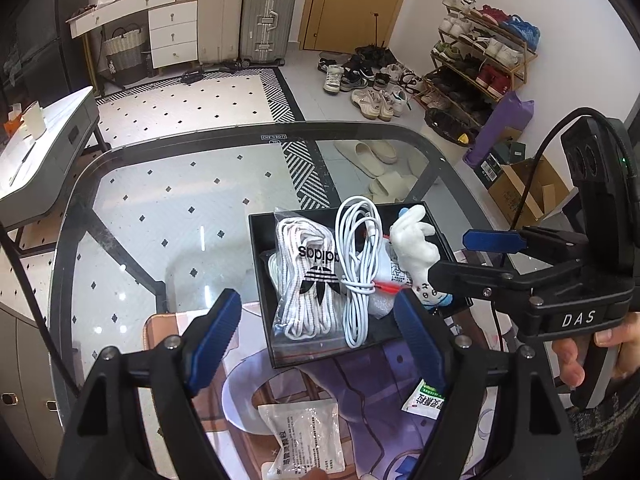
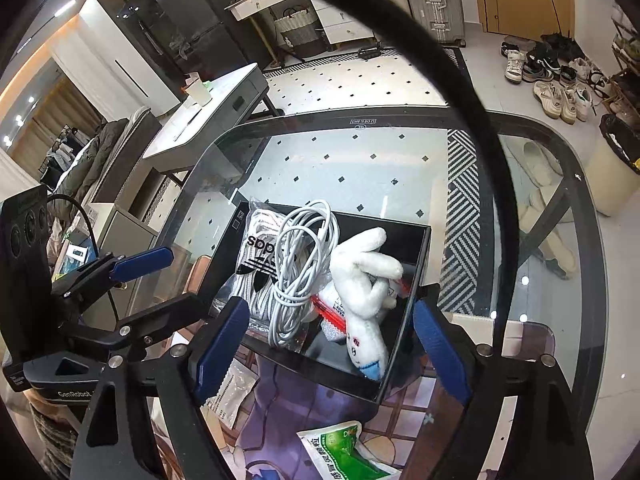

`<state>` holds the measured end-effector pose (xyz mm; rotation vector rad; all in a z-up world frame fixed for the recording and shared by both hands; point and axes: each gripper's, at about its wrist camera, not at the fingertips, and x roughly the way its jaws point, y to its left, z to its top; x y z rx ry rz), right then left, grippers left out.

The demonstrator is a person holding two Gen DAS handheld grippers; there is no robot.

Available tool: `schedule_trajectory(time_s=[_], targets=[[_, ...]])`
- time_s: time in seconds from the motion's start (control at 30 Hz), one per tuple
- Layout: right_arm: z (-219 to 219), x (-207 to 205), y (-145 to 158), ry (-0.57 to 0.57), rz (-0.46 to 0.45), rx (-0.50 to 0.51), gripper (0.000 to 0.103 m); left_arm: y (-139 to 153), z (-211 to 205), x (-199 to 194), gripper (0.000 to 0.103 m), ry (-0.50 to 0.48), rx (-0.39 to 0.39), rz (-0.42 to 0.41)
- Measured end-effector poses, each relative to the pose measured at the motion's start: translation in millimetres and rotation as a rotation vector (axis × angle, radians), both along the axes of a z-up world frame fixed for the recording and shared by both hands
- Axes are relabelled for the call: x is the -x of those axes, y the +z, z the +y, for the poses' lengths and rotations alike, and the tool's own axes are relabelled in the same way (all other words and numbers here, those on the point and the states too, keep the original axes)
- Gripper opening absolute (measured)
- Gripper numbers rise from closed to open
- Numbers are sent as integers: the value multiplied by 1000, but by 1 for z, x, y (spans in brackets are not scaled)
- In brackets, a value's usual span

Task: Organize soft objects
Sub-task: 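Release the cable into the box with the left tool while the right tool releases the doll, then grasp the white medicine sachet with the left tool while the right tool grasps the green sachet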

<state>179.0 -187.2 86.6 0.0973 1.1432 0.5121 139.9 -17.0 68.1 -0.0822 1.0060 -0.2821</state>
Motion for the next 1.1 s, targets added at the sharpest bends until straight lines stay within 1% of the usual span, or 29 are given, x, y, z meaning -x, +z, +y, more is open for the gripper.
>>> schedule_trajectory(time_s=[0.03, 0.13, 0.37, 0.43, 0.5, 0.7, 0.87, 1.1], targets=[[-2, 2, 2, -1, -1, 3, 88, 0, 0, 2, 103, -1, 0, -4], [-6, 10, 2, -6, -3, 12, 91, 1, 0, 8, 103, -3, 9, -11], [-18, 28, 3, 4, -7, 31, 92, -5, 3, 22, 103, 1, -3, -3], [-22, 33, 2, 11, -5, 37, 96, -7, 4, 26, 103, 4, -6, -2], [-25, 39, 2, 15, -6, 39, 102, -9, 5, 30, 103, 7, -7, 3], [-32, 59, -8, 23, 1, 63, 102, -18, 8, 40, 103, 18, -21, 17], [-33, 67, -13, 30, 6, 81, 102, -23, 9, 50, 103, 24, -39, 14], [-33, 76, -23, 46, 25, 102, 102, -37, 11, 58, 103, 32, -57, 38]])
